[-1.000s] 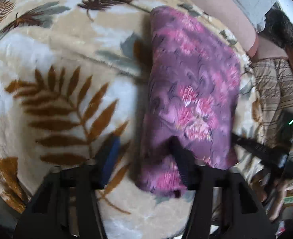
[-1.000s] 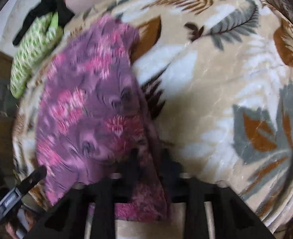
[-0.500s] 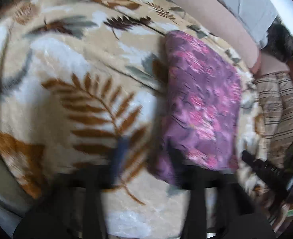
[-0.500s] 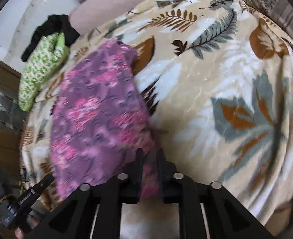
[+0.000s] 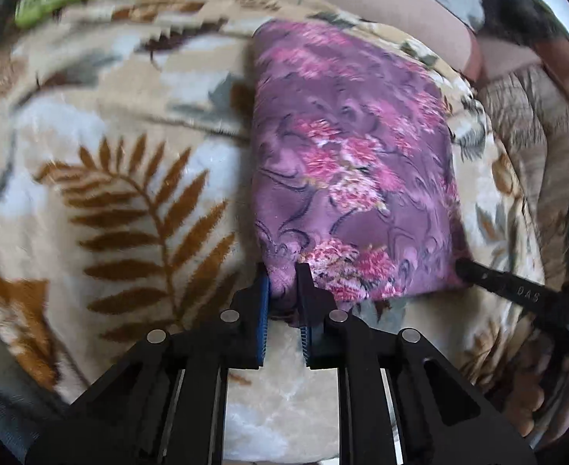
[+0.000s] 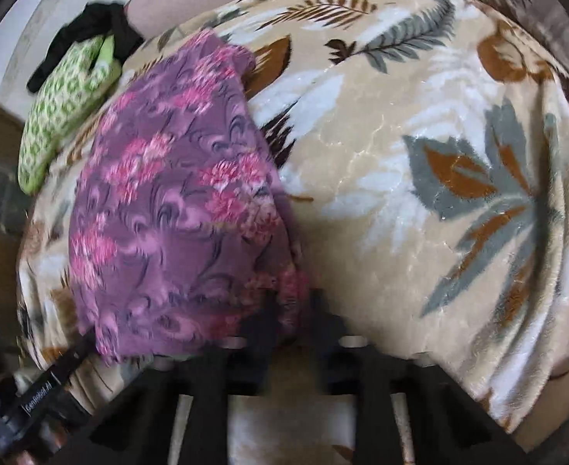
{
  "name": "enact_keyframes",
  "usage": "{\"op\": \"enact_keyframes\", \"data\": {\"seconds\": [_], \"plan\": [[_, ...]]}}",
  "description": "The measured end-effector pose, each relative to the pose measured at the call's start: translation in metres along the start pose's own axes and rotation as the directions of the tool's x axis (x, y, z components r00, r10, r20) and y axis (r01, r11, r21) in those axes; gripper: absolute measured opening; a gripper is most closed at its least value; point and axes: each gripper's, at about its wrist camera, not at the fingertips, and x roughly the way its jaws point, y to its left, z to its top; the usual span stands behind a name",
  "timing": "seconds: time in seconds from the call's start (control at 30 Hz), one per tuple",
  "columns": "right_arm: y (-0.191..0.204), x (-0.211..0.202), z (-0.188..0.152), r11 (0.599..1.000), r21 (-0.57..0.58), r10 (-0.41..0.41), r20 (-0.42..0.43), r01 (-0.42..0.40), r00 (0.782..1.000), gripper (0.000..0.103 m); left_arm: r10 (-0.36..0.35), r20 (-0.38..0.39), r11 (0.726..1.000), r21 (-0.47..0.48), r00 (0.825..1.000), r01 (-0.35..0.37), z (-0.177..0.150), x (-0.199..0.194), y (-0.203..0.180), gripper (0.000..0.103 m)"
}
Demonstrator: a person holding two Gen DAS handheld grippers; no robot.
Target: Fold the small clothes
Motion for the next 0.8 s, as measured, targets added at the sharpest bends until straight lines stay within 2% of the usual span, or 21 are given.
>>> {"op": "enact_keyframes", "data": {"seconds": [0.03,0.13,0.17,0.27,0.33,0.4,0.5,0.57,0.6,0.63,0.7,0.8], "plan": [[0.001,-0.001,-0.002,1.000,-0.017,-0.014,0.004,0.014,1.000,0.011,0.005,0.022,1.000,-0.003,1.000,-0.005,-0.004,-0.005,0.001,0.012],[0.002,0.007,0.000,0.999,-0.027,-0.039,-0.008,0.039,0.999,0.011,0.067,-0.001,0.997,0.032,0.998,-0.067,-0.005,0.011,-0.002,0.013],[0.000,0.007,0.002,0.999,-0.018,-0.033,-0.004,0.033,0.999,0.011,0.084,0.013,0.995,0.044,0.996,-0.085,-0.005,0.011,-0.005,0.013],[-0.010,0.003,0.000,0.999,0.037,0.013,0.002,-0.013,1.000,0.012,0.123,0.041,0.987,0.099,0.992,-0.126,-0.008,0.005,-0.013,0.016],[-0.016,-0.004,-0.003,0.995,0.080,0.061,0.005,-0.061,0.998,0.013,0.134,0.035,0.986,0.093,0.990,-0.136,-0.012,0.003,-0.011,0.017],[-0.021,-0.021,-0.010,0.990,0.101,0.094,0.045,-0.098,0.995,0.013,0.120,0.048,0.990,0.063,0.992,-0.123,-0.016,-0.007,-0.008,0.016],[-0.017,-0.055,-0.026,0.992,0.072,0.091,0.155,-0.103,0.984,0.017,0.148,0.116,0.987,0.044,0.982,-0.154,-0.025,-0.031,-0.011,0.028],[-0.011,-0.077,-0.038,0.994,0.024,0.098,0.219,-0.106,0.971,0.029,0.178,0.185,0.982,0.036,0.967,-0.188,-0.032,-0.052,-0.014,0.050],[-0.005,-0.085,-0.043,0.996,0.008,0.088,0.249,-0.093,0.964,0.056,0.186,0.216,0.979,0.038,0.959,-0.198,-0.036,-0.060,-0.016,0.056],[0.002,-0.093,-0.048,0.997,-0.005,0.071,0.292,-0.073,0.954,0.076,0.197,0.257,0.976,0.042,0.946,-0.214,-0.040,-0.069,-0.018,0.064],[0.017,-0.110,-0.061,0.996,-0.063,0.077,0.361,-0.058,0.930,0.080,0.214,0.339,0.969,0.045,0.916,-0.243,-0.047,-0.085,-0.024,0.069],[0.036,-0.117,-0.066,0.986,-0.156,0.111,0.380,-0.055,0.918,0.080,0.249,0.404,0.956,0.040,0.880,-0.289,-0.047,-0.095,-0.028,0.070]]}}
